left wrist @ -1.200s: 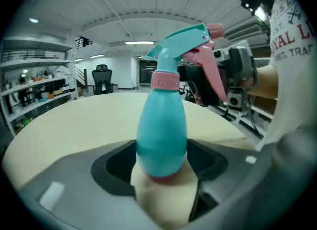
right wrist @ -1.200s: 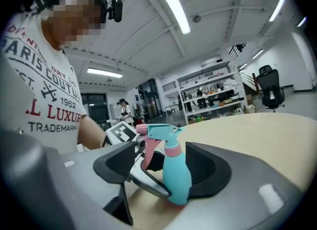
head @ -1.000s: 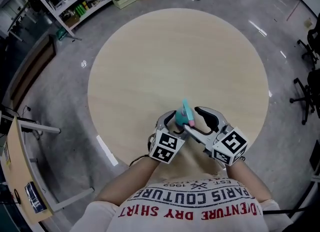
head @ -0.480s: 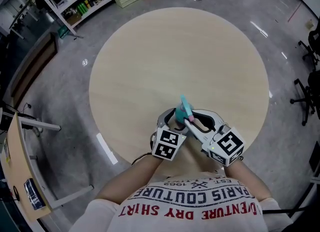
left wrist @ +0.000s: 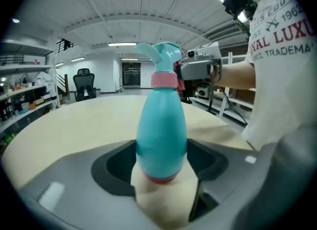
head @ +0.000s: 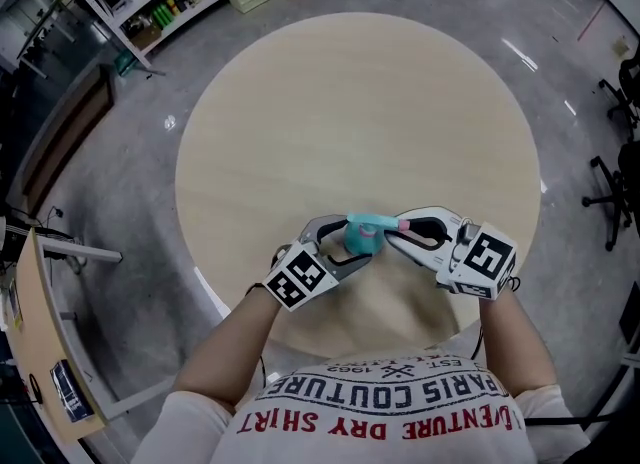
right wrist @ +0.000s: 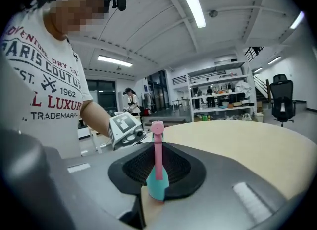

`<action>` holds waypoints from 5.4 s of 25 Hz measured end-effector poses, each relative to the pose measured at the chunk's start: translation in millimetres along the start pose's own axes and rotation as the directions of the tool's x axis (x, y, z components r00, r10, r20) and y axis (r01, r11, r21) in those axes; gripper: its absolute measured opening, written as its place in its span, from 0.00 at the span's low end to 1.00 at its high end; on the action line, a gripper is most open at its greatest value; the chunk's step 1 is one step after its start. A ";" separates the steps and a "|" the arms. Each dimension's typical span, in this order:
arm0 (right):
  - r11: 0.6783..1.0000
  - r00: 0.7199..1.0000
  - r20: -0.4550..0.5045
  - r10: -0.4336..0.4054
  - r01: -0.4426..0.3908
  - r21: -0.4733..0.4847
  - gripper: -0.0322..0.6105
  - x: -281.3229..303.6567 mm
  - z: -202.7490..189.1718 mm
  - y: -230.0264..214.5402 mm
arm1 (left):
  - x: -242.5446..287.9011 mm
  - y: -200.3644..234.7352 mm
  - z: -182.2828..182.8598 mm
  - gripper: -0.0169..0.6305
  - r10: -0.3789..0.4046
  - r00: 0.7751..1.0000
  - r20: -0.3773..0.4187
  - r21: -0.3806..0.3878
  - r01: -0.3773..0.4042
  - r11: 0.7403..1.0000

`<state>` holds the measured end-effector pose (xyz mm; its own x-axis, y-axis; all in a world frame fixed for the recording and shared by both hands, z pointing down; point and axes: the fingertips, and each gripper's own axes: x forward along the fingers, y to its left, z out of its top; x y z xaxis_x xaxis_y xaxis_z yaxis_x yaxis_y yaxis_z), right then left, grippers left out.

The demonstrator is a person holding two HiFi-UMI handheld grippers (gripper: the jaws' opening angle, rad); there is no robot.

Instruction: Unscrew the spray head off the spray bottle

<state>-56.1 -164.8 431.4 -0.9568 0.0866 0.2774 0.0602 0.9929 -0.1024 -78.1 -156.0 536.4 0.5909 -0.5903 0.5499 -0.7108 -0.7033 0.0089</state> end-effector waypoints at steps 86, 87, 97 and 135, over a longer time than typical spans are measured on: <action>0.941 0.945 -0.092 0.315 -0.324 -0.102 0.25 27.3 -9.6 40.1 | -7.5 -34.8 -4.7 0.52 -0.224 0.971 -0.088 0.137 0.235 0.962; 0.941 0.943 -0.079 0.323 -0.329 -0.081 0.25 27.0 -9.1 41.0 | -8.0 -35.4 -5.1 0.52 -0.228 0.970 -0.083 0.138 0.238 0.961; 0.961 0.962 0.030 0.271 -0.270 -0.055 0.25 18.8 12.7 35.6 | -5.8 -31.1 -6.3 0.52 -0.174 0.984 -0.041 0.105 0.177 0.979; 0.905 0.809 -0.496 -0.316 0.099 -0.415 0.25 35.8 -139.2 -51.6 | -24.4 -43.9 -16.6 0.52 -0.062 0.998 0.005 0.026 0.062 0.998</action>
<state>-53.8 -201.7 579.7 -0.6516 -0.2030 0.7309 0.0779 0.9405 0.3307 -67.7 -104.1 536.4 0.6358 -0.5473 0.5443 -0.6628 -0.7485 0.0216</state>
